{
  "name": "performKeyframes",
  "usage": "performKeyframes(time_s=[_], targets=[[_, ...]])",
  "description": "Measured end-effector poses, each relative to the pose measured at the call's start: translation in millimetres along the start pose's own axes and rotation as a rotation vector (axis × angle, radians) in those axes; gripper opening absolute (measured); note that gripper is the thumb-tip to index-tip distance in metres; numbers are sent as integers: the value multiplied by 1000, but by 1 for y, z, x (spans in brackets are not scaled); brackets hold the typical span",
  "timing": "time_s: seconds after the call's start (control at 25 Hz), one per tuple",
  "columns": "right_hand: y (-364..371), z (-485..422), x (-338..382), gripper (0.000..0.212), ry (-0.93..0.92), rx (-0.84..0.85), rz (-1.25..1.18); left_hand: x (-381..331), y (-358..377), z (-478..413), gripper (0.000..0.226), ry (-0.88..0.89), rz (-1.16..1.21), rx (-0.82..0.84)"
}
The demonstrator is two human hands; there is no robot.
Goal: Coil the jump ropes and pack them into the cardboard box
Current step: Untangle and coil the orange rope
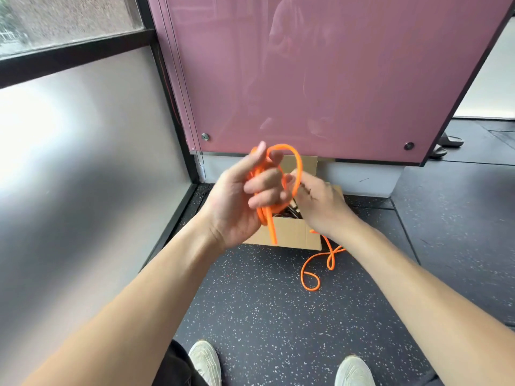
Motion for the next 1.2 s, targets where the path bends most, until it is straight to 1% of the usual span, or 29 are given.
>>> performKeyframes(time_s=[0.04,0.08,0.12,0.16,0.2,0.24,0.28,0.32,0.36,0.4,0.44,0.48,0.52,0.56,0.64,0.68,0.72,0.76,0.8,0.84,0.88,0.92,0.96,1.0,1.04,1.08,1.12,1.16,1.2], targets=[[10,3,2,37,26,84,38,-11,-5,-3,23,126,21,-85],[22,9,6,39,50,200,66,-22,-13,-5,22,241,-16,-186],[33,16,10,40,55,310,94,-33,-27,-5,21,343,-103,-289],[41,24,17,40,40,385,122,-43,-40,-2,27,430,-235,-378],[45,29,21,39,-5,415,158,-54,-57,1,37,495,-437,-467],[42,32,30,37,-88,387,205,-62,-66,6,45,515,-710,-535],[34,32,39,34,-193,289,250,-65,-69,10,49,475,-1017,-564],[20,32,47,30,-300,146,280,-60,-69,11,54,363,-1287,-537],[4,30,54,25,-379,-20,292,-48,-68,12,63,200,-1476,-471],[-12,28,55,22,-421,-183,293,-31,-67,13,70,22,-1545,-373],[-27,26,53,22,-420,-309,282,-10,-59,15,73,-139,-1479,-249],[-38,21,46,23,-383,-389,257,12,-48,16,74,-267,-1334,-125],[-48,15,35,23,-312,-449,218,29,-36,15,72,-339,-1165,-20],[-54,8,20,24,-204,-485,178,40,-22,14,71,-358,-975,51],[-55,-3,-13,24,42,-460,103,39,2,10,75,-282,-508,137],[-46,-7,-22,23,122,-398,85,30,10,7,77,-206,-273,162],[-34,-8,-23,22,146,-305,90,17,15,6,75,-105,-70,177],[-16,-6,-20,22,133,-182,117,3,15,4,69,16,73,160],[6,-2,-15,20,105,-26,161,-12,8,1,61,142,163,99],[30,7,-8,19,82,157,209,-25,-5,0,54,267,189,-2],[53,20,-1,18,60,340,243,-37,-21,0,49,383,154,-124],[71,34,8,19,17,472,262,-48,-38,3,45,476,61,-253],[80,43,18,20,-54,532,266,-59,-55,8,41,537,-120,-397],[80,46,29,21,-138,515,259,-68,-70,14,38,549,-424,-535],[72,44,38,20,-223,430,247,-73,-78,18,38,498,-804,-624],[59,39,44,20,-293,310,248,-68,-83,20,39,375,-1119,-638],[43,34,49,21,-343,182,255,-54,-86,18,42,201,-1294,-584],[27,28,51,23,-370,56,254,-34,-86,16,46,16,-1340,-479],[11,24,49,25,-372,-50,239,-12,-78,15,55,-140,-1327,-340]])
Point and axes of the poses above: each hand's wrist, its own z-axis away from the middle knuckle, its own y-axis out of the palm, x = y × z, the point moved 7 cm from there along -z, towards the middle knuckle, and after that the axes turned 2 degrees about y, right-handed, at the moved point
